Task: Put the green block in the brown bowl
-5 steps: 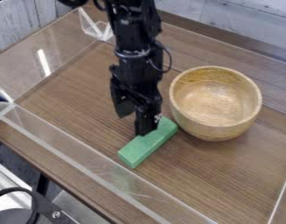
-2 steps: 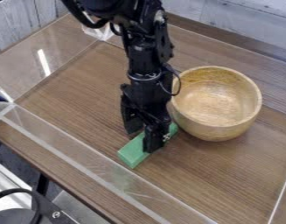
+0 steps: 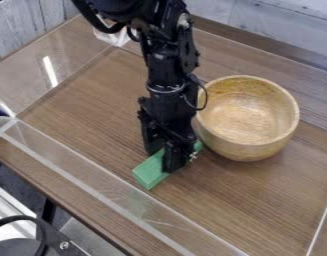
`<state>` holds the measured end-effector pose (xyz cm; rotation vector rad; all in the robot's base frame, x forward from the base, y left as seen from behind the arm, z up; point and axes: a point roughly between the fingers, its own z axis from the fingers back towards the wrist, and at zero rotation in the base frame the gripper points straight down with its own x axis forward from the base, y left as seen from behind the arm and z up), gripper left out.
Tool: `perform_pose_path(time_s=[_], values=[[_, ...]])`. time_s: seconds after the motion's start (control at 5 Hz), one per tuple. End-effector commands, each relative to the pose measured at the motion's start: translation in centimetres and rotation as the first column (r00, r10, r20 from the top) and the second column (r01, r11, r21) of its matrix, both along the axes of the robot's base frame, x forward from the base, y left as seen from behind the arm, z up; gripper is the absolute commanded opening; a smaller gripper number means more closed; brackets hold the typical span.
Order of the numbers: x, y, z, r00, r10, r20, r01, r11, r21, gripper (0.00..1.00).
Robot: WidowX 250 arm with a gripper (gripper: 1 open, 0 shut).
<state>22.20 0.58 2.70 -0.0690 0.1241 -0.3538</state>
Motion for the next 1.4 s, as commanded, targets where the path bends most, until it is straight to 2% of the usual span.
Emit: perform_pose_path(time_s=[0.0, 1.2], values=[[0.8, -0.1, 0.9, 0.999, -0.008, 0.036, 0.007, 1.0, 0.006, 0.0], [0.9, -0.4, 2.1, 0.999, 0.014, 0.039, -0.015, 1.0, 0.01, 0.0]])
